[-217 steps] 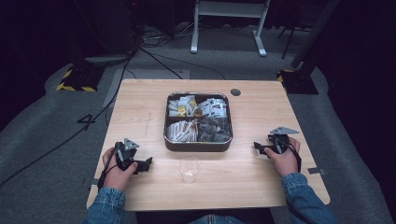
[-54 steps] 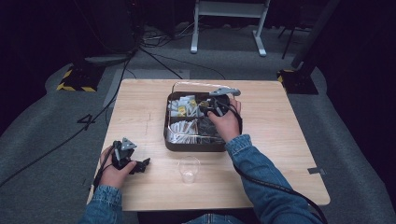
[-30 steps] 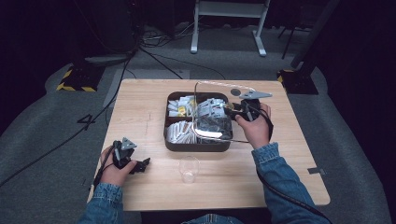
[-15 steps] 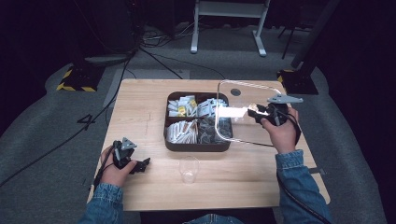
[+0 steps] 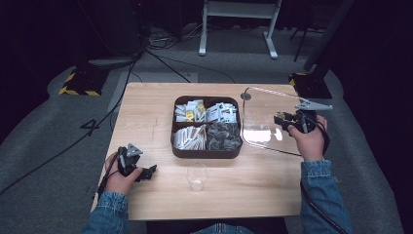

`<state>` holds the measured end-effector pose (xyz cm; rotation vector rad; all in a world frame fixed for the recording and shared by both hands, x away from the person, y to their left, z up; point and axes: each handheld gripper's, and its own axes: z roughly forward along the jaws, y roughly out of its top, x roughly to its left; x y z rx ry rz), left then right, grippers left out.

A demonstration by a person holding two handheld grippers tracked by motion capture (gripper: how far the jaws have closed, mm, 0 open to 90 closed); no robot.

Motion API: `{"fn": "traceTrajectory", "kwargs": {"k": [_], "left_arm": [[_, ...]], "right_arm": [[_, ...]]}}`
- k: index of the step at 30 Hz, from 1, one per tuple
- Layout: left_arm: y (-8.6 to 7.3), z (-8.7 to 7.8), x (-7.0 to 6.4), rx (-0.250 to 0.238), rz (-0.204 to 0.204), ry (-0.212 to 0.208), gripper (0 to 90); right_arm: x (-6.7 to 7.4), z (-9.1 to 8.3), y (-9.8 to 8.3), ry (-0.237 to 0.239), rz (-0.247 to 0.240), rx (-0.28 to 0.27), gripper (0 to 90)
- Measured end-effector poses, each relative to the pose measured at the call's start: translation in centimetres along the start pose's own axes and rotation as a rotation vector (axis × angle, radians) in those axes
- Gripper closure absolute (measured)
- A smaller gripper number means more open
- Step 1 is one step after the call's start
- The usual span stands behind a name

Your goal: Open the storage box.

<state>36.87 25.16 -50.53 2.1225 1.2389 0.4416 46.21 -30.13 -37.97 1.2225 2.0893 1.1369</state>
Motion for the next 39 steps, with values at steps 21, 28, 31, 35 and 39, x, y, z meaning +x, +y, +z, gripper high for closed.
{"fn": "traceTrajectory", "kwargs": {"k": [21, 28, 31, 35, 39], "left_arm": [[0.0, 0.0, 0.0, 0.002, 0.001, -0.003, 0.9], [0.0, 0.0, 0.0, 0.004, 0.004, -0.001, 1.0], [0.0, 0.0, 0.0, 0.003, 0.004, -0.002, 1.0], [0.0, 0.0, 0.0, 0.004, 0.004, -0.001, 1.0], [0.0, 0.0, 0.0, 0.003, 0.004, -0.001, 1.0]], "right_arm": [[-3.7, 3.1, -3.8, -0.071, 0.035, 0.066, 58.5], [-4.5, 4.6, -5.2, -0.08, 0.051, 0.094, 58.5], [-4.9, 5.0, -5.7, -0.084, 0.064, 0.098, 58.5], [-5.1, 5.3, -6.1, -0.086, 0.072, 0.103, 58.5], [-5.2, 5.7, -6.5, -0.086, 0.073, 0.114, 58.5]]}}
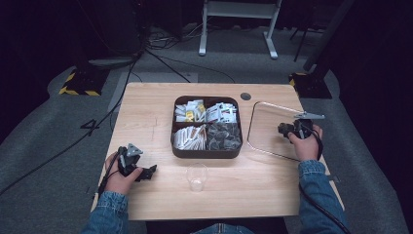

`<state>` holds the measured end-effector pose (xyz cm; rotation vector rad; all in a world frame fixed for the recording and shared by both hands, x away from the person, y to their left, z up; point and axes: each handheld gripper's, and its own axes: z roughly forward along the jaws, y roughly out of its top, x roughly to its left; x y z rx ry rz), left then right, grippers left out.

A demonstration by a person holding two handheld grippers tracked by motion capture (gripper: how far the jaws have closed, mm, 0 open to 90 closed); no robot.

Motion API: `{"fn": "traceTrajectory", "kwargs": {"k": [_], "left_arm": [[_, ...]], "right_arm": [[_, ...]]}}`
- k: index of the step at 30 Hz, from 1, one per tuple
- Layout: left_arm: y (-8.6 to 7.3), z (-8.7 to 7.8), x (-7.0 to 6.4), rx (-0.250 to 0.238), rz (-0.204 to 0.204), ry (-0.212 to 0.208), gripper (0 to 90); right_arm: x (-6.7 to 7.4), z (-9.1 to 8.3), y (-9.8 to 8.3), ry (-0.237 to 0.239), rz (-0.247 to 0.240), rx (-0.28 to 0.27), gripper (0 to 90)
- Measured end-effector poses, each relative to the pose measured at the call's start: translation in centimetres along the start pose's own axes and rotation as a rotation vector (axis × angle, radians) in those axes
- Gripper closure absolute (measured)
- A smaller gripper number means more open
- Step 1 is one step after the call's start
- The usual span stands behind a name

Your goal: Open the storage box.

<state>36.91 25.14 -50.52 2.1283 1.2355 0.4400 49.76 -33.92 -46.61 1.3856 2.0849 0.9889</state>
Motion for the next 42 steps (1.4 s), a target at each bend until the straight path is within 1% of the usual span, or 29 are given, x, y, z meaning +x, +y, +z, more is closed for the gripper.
{"fn": "traceTrajectory", "kwargs": {"k": [14, 19, 20, 21, 24, 32, 33, 34, 35, 38, 39, 40, 42], "left_arm": [[0.0, 0.0, 0.0, 0.0, 0.0, 0.0, 1.0], [0.0, 0.0, 0.0, 0.0, 0.0, 0.0, 1.0], [0.0, 0.0, 0.0, 0.0, 0.0, 0.0, 1.0], [0.0, 0.0, 0.0, 0.0, 0.0, 0.0, 1.0], [0.0, 0.0, 0.0, 0.0, 0.0, 0.0, 1.0], [0.0, 0.0, 0.0, -0.001, -0.002, -0.002, 0.7], [0.0, 0.0, 0.0, -0.001, -0.002, -0.002, 0.8], [0.0, 0.0, 0.0, -0.001, -0.002, -0.003, 0.7], [0.0, 0.0, 0.0, -0.001, -0.002, -0.003, 0.7], [0.0, 0.0, 0.0, -0.001, -0.003, -0.004, 0.7], [0.0, 0.0, 0.0, -0.001, -0.002, -0.002, 0.8], [0.0, 0.0, 0.0, 0.0, -0.002, -0.002, 0.8], [0.0, 0.0, 0.0, -0.001, -0.003, -0.004, 0.7]], "right_arm": [[0.1, 1.0, -0.6, 0.001, -0.007, 0.026, 58.4], [0.3, 1.4, -0.7, 0.008, -0.005, 0.052, 58.4], [0.3, 1.4, -0.7, 0.008, -0.005, 0.052, 58.4], [0.3, 1.6, -0.8, 0.006, -0.004, 0.066, 58.4], [0.3, 1.9, -1.0, 0.001, -0.002, 0.08, 58.3], [0.2, 1.9, -1.2, 0.012, 0.016, 0.065, 57.8], [0.2, 1.9, -1.2, 0.014, 0.021, 0.062, 56.4], [0.1, 1.8, -1.1, 0.016, 0.032, 0.046, 52.8], [0.1, 1.8, -1.1, 0.016, 0.032, 0.046, 52.8], [0.2, 1.5, -0.9, 0.016, 0.052, 0.026, 47.3], [0.3, 1.4, -0.8, 0.017, 0.067, 0.004, 43.5], [0.3, 1.4, -0.8, 0.017, 0.067, 0.004, 43.5], [0.4, 1.1, -0.6, 0.02, 0.095, -0.017, 42.0]]}}
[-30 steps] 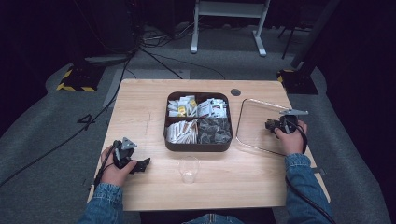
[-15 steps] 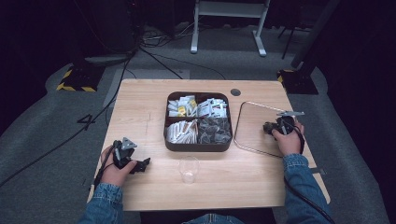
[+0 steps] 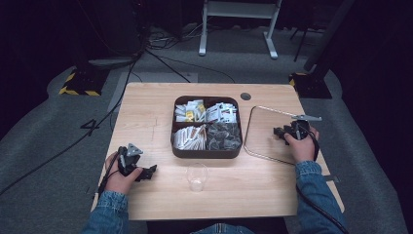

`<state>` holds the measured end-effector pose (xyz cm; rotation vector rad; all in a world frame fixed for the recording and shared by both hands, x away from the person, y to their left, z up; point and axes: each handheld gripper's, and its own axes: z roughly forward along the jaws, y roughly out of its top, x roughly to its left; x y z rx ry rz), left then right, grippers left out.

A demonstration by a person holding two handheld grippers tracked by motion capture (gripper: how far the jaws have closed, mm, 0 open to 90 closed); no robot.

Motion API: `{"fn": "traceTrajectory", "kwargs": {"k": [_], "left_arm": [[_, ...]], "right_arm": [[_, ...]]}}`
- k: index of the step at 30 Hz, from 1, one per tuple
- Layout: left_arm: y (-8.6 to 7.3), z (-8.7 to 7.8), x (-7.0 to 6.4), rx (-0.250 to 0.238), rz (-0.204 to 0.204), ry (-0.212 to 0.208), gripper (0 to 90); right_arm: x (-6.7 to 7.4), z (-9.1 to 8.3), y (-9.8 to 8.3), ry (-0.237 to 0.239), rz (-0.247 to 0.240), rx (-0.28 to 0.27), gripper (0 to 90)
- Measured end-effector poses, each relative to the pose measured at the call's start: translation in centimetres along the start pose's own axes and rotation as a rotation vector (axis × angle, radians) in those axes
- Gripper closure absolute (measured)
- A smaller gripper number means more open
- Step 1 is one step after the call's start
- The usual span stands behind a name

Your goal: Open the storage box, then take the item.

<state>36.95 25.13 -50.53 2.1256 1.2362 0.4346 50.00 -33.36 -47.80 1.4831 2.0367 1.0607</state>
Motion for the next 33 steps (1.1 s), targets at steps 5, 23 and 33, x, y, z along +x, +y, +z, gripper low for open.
{"fn": "traceTrajectory", "kwargs": {"k": [5, 23, 33], "left_arm": [[0.0, 0.0, 0.0, -0.003, -0.003, -0.001, 0.7], [0.1, 0.1, 0.0, -0.002, -0.001, -0.001, 0.5], [0.1, 0.1, 0.0, -0.002, 0.003, 0.001, 0.6]], "right_arm": [[0.4, -1.2, 0.8, 0.003, 0.014, -0.058, 41.5], [3.3, -4.1, 3.1, 0.084, -0.029, -0.182, 40.4], [5.7, -4.5, 3.9, 0.158, -0.076, -0.187, 39.2]]}}
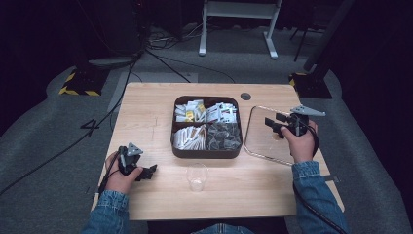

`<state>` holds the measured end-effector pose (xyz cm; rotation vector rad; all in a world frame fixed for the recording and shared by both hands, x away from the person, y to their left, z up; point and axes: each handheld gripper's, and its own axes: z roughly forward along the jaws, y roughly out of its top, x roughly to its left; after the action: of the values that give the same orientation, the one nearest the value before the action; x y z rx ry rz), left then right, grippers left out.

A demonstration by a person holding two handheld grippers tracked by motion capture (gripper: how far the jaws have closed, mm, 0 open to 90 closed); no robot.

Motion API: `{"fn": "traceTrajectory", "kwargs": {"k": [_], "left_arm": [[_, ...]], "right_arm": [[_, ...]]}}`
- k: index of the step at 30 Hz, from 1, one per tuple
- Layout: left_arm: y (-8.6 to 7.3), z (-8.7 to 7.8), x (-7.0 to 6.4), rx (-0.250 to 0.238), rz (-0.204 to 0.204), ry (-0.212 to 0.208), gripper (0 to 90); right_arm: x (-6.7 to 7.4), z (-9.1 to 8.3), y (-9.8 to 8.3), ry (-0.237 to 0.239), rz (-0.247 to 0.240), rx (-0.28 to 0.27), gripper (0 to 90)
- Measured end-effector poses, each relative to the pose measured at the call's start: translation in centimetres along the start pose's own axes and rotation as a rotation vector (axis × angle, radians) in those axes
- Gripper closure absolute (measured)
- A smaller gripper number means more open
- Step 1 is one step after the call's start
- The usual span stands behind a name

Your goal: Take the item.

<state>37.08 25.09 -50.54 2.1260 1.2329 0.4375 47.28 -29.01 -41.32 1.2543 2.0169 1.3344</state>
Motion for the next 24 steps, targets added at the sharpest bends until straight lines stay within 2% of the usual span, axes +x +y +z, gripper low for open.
{"fn": "traceTrajectory", "kwargs": {"k": [14, 24], "left_arm": [[-0.1, -0.1, 0.0, 0.003, 0.005, 0.0, 0.7], [-0.1, -0.2, -0.1, 0.006, 0.004, -0.005, 0.7]], "right_arm": [[4.2, 1.4, 0.8, 0.141, -0.062, 0.034, 44.2], [6.3, 1.7, 1.2, 0.213, -0.1, 0.062, 47.7]]}}
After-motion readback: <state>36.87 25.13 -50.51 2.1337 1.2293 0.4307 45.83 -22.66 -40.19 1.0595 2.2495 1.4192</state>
